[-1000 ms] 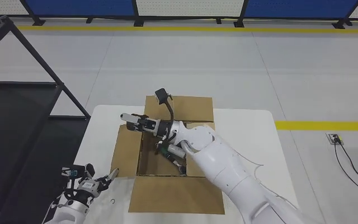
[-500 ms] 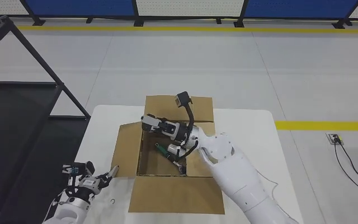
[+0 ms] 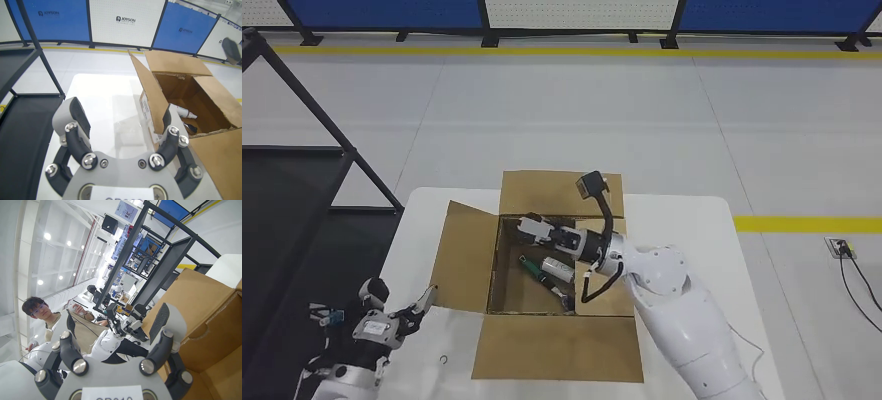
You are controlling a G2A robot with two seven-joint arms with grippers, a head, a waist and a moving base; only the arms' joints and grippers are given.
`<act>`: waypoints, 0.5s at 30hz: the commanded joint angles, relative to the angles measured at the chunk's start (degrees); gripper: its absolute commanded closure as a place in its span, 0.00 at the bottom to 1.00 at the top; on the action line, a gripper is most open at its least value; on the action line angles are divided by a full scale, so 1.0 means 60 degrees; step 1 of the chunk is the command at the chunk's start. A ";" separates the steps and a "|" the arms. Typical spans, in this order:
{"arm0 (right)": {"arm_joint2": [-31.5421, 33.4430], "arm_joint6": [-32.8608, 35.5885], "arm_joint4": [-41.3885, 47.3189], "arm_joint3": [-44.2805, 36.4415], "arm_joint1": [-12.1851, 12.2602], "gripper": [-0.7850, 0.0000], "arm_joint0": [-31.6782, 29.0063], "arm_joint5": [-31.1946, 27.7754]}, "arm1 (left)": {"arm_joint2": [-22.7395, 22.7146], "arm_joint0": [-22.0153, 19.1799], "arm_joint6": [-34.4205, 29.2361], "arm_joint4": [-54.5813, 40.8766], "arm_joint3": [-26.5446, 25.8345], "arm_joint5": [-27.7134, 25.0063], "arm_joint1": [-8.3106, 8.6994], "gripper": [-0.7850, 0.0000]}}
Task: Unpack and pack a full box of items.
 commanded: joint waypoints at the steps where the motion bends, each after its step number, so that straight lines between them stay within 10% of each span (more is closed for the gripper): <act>1: 0.0331 0.0246 -0.0014 -0.0330 0.0119 0.00 -0.0289 0.0034 | -0.0056 0.0237 0.0206 0.0005 -0.0476 0.0069 -0.0022 0.00; 8: 0.1571 0.1047 0.0196 -0.1534 0.0523 0.00 -0.1455 -0.0026 | 0.0214 0.0702 -0.0031 0.0054 -0.1782 -0.0271 -0.0050 0.00; 15: 0.2919 0.1909 0.0583 -0.2860 0.0913 0.00 -0.2747 -0.0232 | 0.1697 -0.0499 -0.1865 -0.0365 -0.1824 -0.0642 -0.0036 0.00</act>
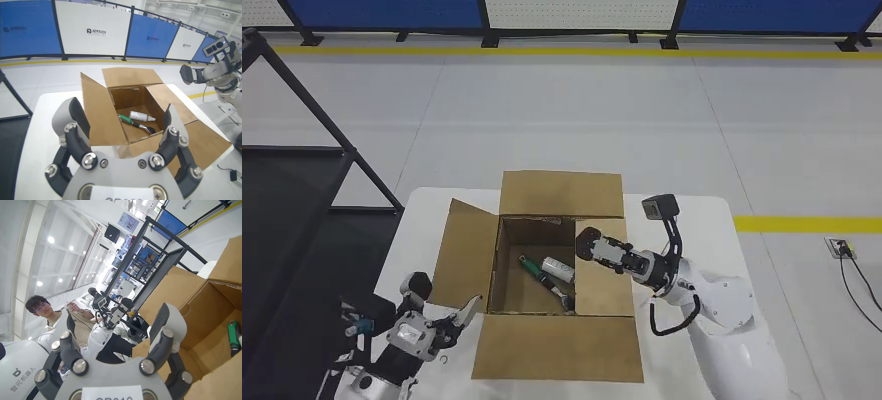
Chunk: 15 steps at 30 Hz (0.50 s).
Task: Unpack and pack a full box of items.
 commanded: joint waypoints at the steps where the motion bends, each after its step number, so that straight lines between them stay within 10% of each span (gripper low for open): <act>1: 0.0471 0.0205 0.0073 -0.0387 0.0120 0.00 -0.0437 -0.0046 | 0.0682 -0.0553 -0.0691 -0.0124 0.0138 -0.0048 -0.0006 0.00; 8: 0.1602 0.0594 0.0176 -0.1418 0.0433 0.00 -0.1852 -0.0022 | 0.2684 -0.2497 -0.2554 -0.0850 0.1363 0.0347 -0.0125 0.00; 15: 0.1805 0.0696 -0.0030 -0.1674 0.0522 0.00 -0.2195 0.0351 | 0.2684 -0.2497 -0.2554 -0.0850 0.1363 0.0347 -0.0125 0.00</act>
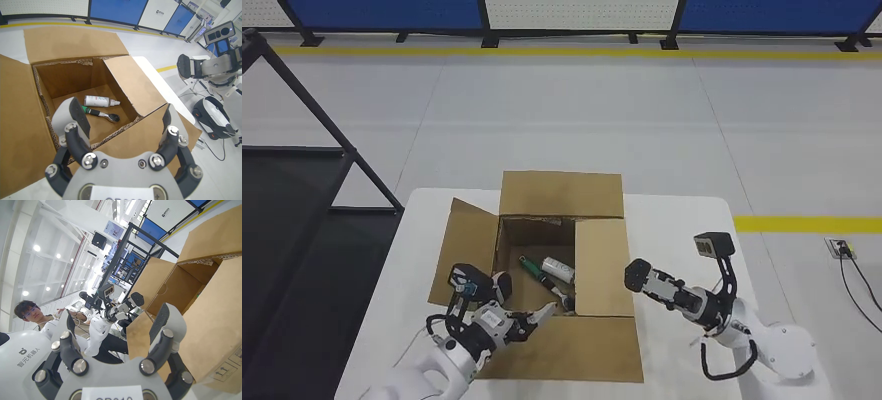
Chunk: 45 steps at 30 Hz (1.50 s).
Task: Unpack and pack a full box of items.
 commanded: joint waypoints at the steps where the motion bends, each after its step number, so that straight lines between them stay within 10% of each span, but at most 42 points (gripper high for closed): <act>1: -0.0004 -0.0001 0.0006 0.0005 -0.0002 0.00 0.0005 -0.0011 | 0.0002 -0.0004 -0.0004 -0.0001 0.0001 0.0000 0.0000 0.00; 7: -0.0034 -0.0192 0.0075 -0.0110 0.0011 0.00 -0.0080 -0.0016 | 0.0153 -0.0397 -0.0202 -0.1266 0.0597 0.0276 -0.0065 0.00; 28: 0.1238 0.0341 0.1570 -0.0396 0.0538 0.00 -0.1511 -0.0826 | 0.3010 -0.4934 -0.2146 -0.5122 0.4983 0.1548 -0.0782 0.00; 45: 0.1096 0.0224 0.1797 -0.0386 0.0827 0.00 -0.1345 -0.0865 | 0.3041 -0.4787 -0.1629 -0.5415 0.3612 0.0943 -0.0811 0.00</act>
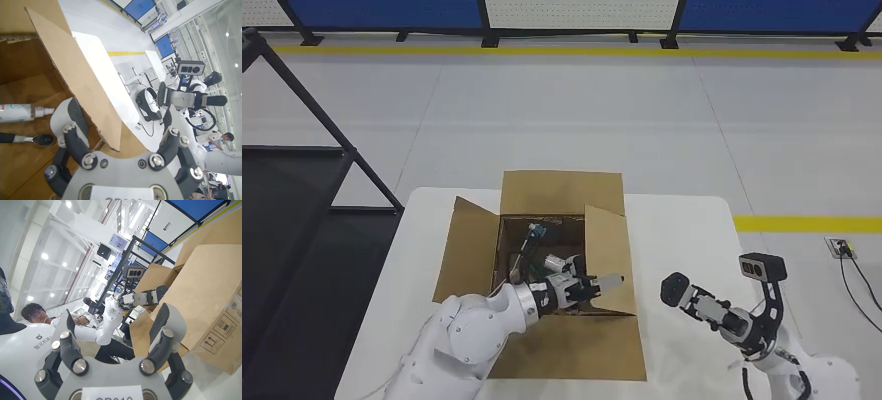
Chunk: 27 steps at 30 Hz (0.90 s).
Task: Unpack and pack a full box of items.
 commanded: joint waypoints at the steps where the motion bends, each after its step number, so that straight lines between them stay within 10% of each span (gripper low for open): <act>1: 0.0020 0.0049 0.0075 -0.0001 0.0043 0.00 0.0006 0.0003 | 0.0191 -0.0159 0.0221 0.0008 0.0024 0.0000 -0.0054 0.00; 27: 0.1448 0.0362 0.1644 -0.0284 0.0473 0.00 -0.2041 -0.1029 | 0.3751 -0.3507 0.1452 -0.1591 0.4021 -0.0338 -0.1648 0.00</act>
